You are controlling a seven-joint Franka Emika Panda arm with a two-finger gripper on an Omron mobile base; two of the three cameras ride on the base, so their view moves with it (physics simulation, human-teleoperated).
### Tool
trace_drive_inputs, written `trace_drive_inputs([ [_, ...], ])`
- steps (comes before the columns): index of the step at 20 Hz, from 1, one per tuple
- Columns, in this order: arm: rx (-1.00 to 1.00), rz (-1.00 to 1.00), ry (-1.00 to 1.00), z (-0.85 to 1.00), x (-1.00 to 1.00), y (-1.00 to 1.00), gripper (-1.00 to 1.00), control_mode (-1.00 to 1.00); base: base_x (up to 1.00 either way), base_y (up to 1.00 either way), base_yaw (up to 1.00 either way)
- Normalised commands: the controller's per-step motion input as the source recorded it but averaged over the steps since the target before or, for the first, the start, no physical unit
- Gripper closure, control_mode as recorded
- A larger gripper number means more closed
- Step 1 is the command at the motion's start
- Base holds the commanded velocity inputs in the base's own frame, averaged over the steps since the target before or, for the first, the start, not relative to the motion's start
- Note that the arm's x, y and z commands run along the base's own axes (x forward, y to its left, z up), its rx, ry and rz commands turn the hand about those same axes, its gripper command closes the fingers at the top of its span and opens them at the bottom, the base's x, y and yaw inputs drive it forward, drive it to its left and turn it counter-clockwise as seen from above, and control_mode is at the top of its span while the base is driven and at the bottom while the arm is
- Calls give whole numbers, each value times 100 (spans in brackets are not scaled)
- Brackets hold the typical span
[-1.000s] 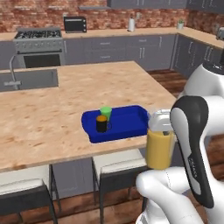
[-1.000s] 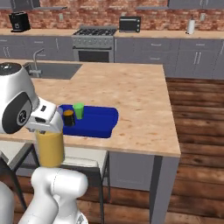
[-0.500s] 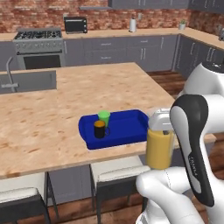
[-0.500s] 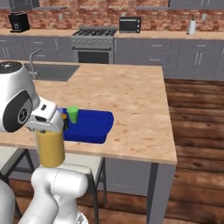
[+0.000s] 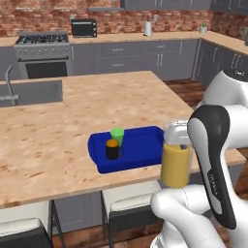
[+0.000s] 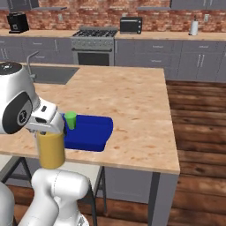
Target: There is a tray on the dining counter. Grab the cup, mug, and pitcher and place them on the tray. The pitcher may be placed next to the tray if it cannot fit the tray.
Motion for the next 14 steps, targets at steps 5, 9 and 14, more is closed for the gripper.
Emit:
trace_drive_inputs([
  [5,0,0,0,0,0,0,100,100,33,0,0],
  [9,0,0,0,0,0,0,100,100,39,0,0],
  [14,0,0,0,-2,59,0,100,-100,12,0,0],
])
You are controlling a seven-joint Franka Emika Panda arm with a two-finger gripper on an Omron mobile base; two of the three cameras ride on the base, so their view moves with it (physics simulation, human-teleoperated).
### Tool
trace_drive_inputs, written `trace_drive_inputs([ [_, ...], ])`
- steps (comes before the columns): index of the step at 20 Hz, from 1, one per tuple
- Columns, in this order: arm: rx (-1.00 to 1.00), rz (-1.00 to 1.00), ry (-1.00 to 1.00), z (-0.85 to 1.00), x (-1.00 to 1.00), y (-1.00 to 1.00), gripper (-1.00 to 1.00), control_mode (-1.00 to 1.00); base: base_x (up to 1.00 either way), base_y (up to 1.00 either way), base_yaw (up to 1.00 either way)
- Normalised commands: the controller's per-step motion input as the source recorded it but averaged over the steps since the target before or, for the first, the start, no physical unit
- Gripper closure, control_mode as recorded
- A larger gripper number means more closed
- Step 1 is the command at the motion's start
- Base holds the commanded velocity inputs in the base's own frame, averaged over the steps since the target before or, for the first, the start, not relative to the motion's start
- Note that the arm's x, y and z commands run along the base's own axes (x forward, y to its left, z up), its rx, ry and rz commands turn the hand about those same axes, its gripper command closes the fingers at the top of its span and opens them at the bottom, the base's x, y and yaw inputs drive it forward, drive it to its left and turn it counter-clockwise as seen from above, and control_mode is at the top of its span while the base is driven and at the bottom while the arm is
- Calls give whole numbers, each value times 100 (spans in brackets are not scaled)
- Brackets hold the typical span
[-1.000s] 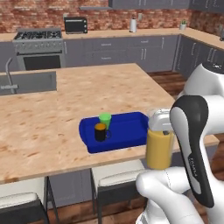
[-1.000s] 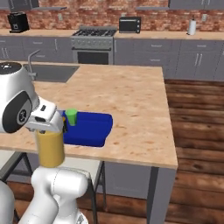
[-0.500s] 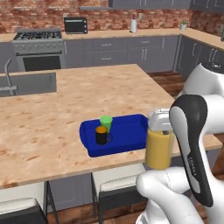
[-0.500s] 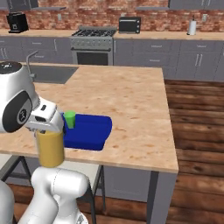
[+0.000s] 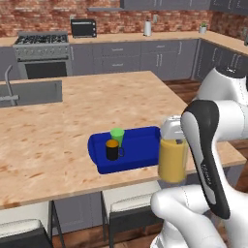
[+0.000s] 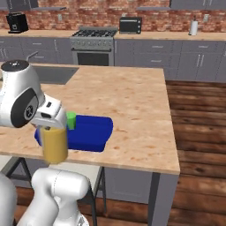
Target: There is a tray on the dining counter. Grab the cup, mug, and pitcher and place them on the tray. The pitcher may be placed next to the tray if it cannot fit the tray.
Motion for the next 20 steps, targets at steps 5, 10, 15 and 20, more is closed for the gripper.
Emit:
trace_drive_inputs([
  [5,0,1,0,0,67,0,100,-100,0,0,0],
  [10,0,1,0,0,62,-2,100,-100,0,0,0],
  [15,0,1,-4,0,50,-3,100,-100,0,0,0],
  [20,0,0,-11,0,36,-2,100,-100,0,0,0],
])
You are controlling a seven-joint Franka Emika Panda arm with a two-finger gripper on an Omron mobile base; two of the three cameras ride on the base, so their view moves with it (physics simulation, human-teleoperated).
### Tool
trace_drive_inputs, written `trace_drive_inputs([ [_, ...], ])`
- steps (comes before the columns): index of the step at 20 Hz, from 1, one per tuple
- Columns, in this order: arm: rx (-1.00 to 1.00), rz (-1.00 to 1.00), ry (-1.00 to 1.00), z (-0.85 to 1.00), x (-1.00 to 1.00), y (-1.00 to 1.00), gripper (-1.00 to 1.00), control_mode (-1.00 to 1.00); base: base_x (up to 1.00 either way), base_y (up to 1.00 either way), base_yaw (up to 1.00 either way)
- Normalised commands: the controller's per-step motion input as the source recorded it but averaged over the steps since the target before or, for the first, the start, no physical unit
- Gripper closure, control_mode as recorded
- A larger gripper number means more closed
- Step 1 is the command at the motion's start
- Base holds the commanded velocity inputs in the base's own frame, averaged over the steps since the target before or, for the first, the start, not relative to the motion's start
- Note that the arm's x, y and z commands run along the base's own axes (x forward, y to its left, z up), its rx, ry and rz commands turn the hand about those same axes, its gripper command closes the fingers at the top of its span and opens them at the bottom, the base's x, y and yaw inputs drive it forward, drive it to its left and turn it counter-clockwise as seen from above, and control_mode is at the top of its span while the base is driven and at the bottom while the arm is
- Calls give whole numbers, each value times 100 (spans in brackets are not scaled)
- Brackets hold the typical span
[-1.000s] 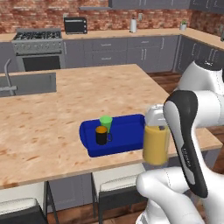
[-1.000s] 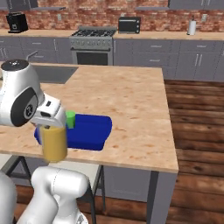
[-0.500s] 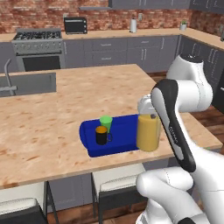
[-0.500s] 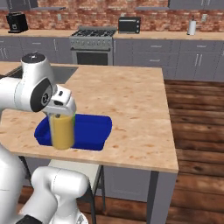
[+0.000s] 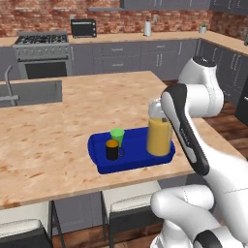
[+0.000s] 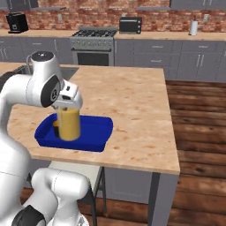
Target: There is a tray on the dining counter. Grab the cup, mug, and pitcher and place them on the tray. The pitcher may be placed next to the tray if it cannot fit the tray.
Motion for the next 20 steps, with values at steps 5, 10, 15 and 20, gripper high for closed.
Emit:
trace_drive_inputs([
  [5,0,0,-10,0,35,0,100,-100,0,0,0],
  [10,0,0,-2,-10,43,0,100,-100,0,0,0],
  [15,0,2,1,-25,38,-1,100,-100,0,0,0],
  [20,0,2,0,-28,39,0,100,-100,0,0,0],
])
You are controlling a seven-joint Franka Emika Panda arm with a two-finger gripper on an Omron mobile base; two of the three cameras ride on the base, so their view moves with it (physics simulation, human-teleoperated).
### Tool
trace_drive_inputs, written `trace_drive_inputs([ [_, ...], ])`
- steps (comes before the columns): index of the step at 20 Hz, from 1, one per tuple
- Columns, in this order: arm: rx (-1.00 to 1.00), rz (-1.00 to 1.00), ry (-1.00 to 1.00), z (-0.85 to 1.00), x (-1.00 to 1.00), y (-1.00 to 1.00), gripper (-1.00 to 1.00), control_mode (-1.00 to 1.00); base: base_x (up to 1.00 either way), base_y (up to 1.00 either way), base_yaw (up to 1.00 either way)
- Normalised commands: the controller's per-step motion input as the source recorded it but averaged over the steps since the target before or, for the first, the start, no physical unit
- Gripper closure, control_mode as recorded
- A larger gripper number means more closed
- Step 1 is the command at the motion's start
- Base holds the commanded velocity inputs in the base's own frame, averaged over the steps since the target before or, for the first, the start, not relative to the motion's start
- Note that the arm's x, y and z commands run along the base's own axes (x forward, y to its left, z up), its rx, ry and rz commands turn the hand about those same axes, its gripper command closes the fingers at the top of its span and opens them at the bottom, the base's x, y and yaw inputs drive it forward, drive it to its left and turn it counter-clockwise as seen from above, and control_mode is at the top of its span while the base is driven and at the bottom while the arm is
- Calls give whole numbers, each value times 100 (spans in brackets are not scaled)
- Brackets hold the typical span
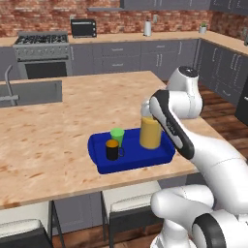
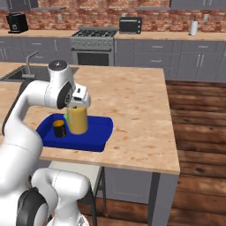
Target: There is a tray on the dining counter. Grab the cup, mug, and pitcher and place them on the tray. The pitcher may be placed next to the tray if it cannot fit the tray.
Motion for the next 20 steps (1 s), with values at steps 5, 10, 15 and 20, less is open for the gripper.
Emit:
trace_drive_inputs([
  [5,0,0,0,-23,37,0,100,-100,0,0,0],
  [10,0,0,0,-28,23,0,100,-100,0,0,0],
  [15,0,0,0,-33,8,0,100,-100,0,0,0],
  [20,0,0,0,-21,0,0,100,-100,0,0,0],
])
